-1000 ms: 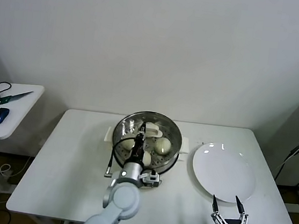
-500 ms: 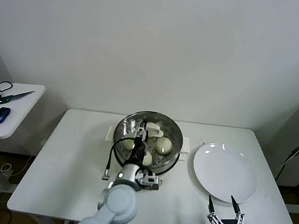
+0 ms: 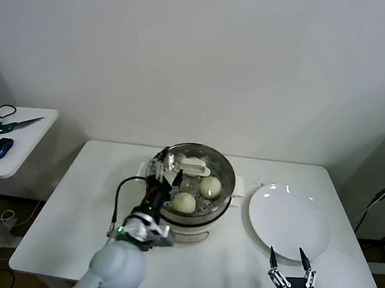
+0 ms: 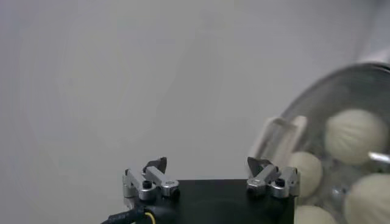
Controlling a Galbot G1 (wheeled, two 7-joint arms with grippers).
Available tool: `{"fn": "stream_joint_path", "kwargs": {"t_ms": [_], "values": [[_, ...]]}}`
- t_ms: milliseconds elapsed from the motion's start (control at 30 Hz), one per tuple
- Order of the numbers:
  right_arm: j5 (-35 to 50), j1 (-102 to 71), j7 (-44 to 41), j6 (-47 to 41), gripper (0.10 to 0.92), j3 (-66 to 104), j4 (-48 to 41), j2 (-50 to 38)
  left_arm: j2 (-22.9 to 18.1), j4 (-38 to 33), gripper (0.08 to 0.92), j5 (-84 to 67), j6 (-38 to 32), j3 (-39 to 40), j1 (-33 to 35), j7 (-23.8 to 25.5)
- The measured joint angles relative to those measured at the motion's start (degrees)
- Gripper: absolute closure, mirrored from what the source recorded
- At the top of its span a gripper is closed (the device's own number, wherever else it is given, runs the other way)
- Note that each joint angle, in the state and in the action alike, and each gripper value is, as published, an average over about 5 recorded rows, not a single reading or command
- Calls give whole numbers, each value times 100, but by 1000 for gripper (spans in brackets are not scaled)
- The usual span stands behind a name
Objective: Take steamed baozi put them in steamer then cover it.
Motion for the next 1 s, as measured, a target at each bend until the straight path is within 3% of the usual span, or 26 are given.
{"fn": "stream_joint_path", "kwargs": {"t_ms": [267, 433, 733, 1000], "values": [[79, 141, 81, -8, 203, 24, -50, -49, 202, -10, 177, -2990, -1231, -1598, 899, -536], [153, 214, 127, -60, 203, 2, -106, -52, 256, 195, 177, -4374, -1983, -2161, 1513, -710], [278, 317, 152, -160, 203, -28, -213, -67, 48, 784, 177, -5321, -3094, -2398, 2123, -818], [371, 349, 160, -194, 203, -70, -256, -88, -117, 1235, 177, -5463, -3601, -2372, 2414, -778]]}}
